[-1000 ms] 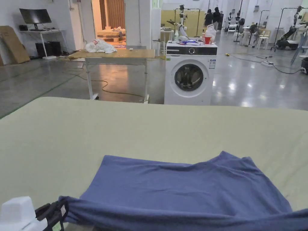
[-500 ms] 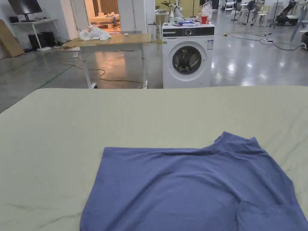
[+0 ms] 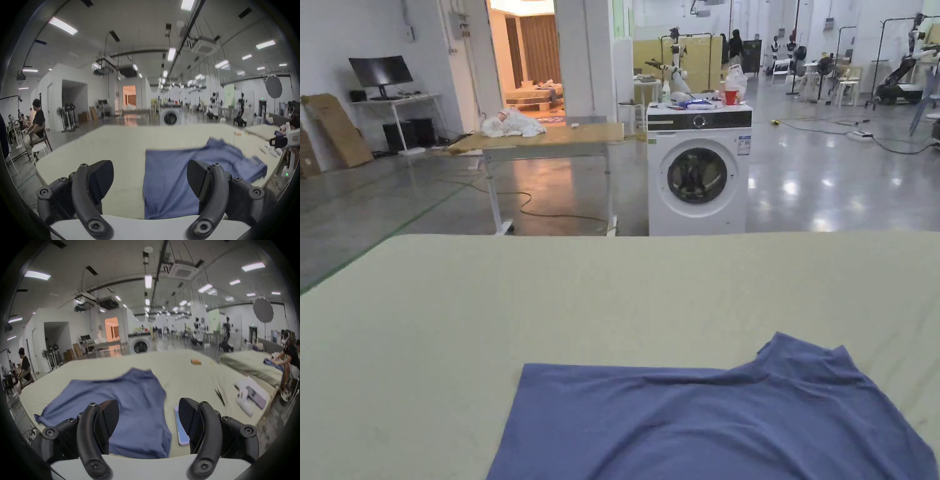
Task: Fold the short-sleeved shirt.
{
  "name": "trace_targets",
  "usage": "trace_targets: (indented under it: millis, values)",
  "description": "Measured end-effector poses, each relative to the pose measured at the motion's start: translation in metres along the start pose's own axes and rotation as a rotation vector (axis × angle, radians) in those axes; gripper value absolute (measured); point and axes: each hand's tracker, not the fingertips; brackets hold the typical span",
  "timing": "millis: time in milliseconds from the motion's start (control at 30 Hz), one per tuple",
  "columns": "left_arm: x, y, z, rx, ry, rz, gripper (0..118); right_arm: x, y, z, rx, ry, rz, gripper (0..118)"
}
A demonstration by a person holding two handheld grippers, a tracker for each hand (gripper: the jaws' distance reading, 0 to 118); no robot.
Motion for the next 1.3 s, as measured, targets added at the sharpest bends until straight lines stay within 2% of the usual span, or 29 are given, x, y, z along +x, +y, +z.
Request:
trace_targets:
  millis: [67,100,133,167,200,233,267,333,367,400,500,733,867,933,1000,1067,1100,1167,1300]
  values:
    - [0.013,0.016,0.003,0.068,0.033,0.009,94,-0.013,0.013,0.0,0.021,0.014,-0.005,78]
    - [0.019,0.021,0.005,0.093,0.041,0.003,91,-0.02,0.019,0.0,0.029,0.031,-0.005,74]
    - [0.023,0.024,0.007,0.105,0.05,-0.012,86,-0.025,0.022,0.001,0.038,0.044,0.001,65]
    - [0.027,0.026,0.007,0.106,0.036,-0.019,74,-0.031,0.025,0.003,0.059,0.062,0.002,48]
    - [0.03,0.029,0.009,0.108,0.026,-0.024,64,-0.035,0.025,0.006,0.074,0.076,0.007,36]
    - [0.031,0.03,0.01,0.11,0.017,-0.024,48,-0.036,0.024,0.005,0.075,0.079,0.005,27]
    - [0.032,0.031,0.011,0.105,-0.004,-0.016,27,-0.039,0.024,0.005,0.074,0.081,0.003,17]
    - [0.033,0.031,0.013,0.092,-0.038,-0.008,8,-0.042,0.023,0.005,0.062,0.114,0.012,3]
    - [0.034,0.03,0.015,0.091,-0.035,-0.008,0,-0.046,0.022,0.006,0.061,0.109,0.026,0]
    - [0.035,0.031,0.016,0.077,-0.04,-0.001,0,-0.05,0.02,0.008,0.073,0.084,0.054,0]
    - [0.031,0.03,0.019,0.062,-0.083,0.034,0,-0.056,0.021,0.01,0.069,0.094,0.093,0]
    - [0.026,0.03,0.018,0.058,-0.072,0.005,0,-0.058,0.024,0.013,0.085,0.089,0.092,0]
    - [0.014,0.008,0.007,-0.025,-0.082,0.0,0,-0.057,0.019,0.013,0.071,0.085,0.091,0]
    - [0.001,-0.011,-0.006,-0.141,-0.099,0.033,2,-0.057,0.014,0.015,0.062,0.087,0.075,0]
    - [-0.018,-0.037,-0.022,-0.294,-0.145,0.12,27,-0.055,0.006,0.015,0.041,0.098,0.053,0]
    - [-0.032,-0.068,-0.035,-0.414,-0.139,0.178,61,-0.054,-0.002,0.014,-0.01,0.103,0.055,0]
    - [-0.036,-0.082,-0.038,-0.449,-0.111,0.156,67,-0.053,-0.005,0.014,-0.021,0.099,0.062,0]
    - [-0.039,-0.104,-0.044,-0.515,-0.091,0.118,67,-0.051,-0.009,0.013,-0.04,0.089,0.063,0]
    - [-0.05,-0.139,-0.059,-0.602,-0.055,0.203,66,-0.041,-0.011,0.015,-0.041,0.1,-0.004,0]
